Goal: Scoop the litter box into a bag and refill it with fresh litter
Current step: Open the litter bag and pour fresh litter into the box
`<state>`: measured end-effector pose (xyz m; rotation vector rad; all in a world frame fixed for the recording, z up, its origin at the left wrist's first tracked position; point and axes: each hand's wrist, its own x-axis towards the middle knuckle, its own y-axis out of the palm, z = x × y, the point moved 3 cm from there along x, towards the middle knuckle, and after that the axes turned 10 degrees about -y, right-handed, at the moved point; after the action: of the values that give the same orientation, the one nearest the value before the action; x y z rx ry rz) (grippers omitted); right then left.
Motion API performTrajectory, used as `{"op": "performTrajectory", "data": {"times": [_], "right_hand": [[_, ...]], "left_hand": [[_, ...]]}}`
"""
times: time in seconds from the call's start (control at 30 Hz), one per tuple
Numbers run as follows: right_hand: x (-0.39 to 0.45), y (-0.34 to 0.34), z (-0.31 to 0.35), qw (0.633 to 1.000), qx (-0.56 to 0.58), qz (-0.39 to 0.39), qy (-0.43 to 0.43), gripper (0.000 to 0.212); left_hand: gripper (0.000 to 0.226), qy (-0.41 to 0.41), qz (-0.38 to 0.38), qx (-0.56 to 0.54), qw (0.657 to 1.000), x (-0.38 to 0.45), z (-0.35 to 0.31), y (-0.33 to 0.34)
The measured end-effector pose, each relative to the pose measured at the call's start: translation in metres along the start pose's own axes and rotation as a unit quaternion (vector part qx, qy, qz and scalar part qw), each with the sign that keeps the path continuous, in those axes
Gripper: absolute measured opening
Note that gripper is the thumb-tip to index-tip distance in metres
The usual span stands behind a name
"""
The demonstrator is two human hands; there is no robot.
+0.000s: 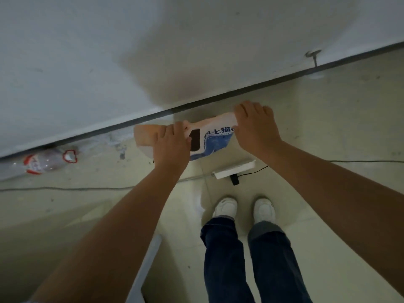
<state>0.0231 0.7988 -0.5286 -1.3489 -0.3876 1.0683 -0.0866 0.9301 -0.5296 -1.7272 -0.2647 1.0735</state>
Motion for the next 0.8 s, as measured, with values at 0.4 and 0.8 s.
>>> {"op": "performTrajectory", "data": {"times": [0.4,0.8], "right_hand": [[-0.103,-0.041,-0.007,0.979,0.138,-0.039,0.142,0.056],[-0.394,-0.068,-0.094,0.849,0.172,-0.077,0.494,0.059]], "left_hand": [[0.052,0.227,0.022,0.131,0.965,-0.077,-0.087,-0.043],[0.058,0.531,-0.019,0.311,0.788,-0.271,-0.295,-0.014]]}}
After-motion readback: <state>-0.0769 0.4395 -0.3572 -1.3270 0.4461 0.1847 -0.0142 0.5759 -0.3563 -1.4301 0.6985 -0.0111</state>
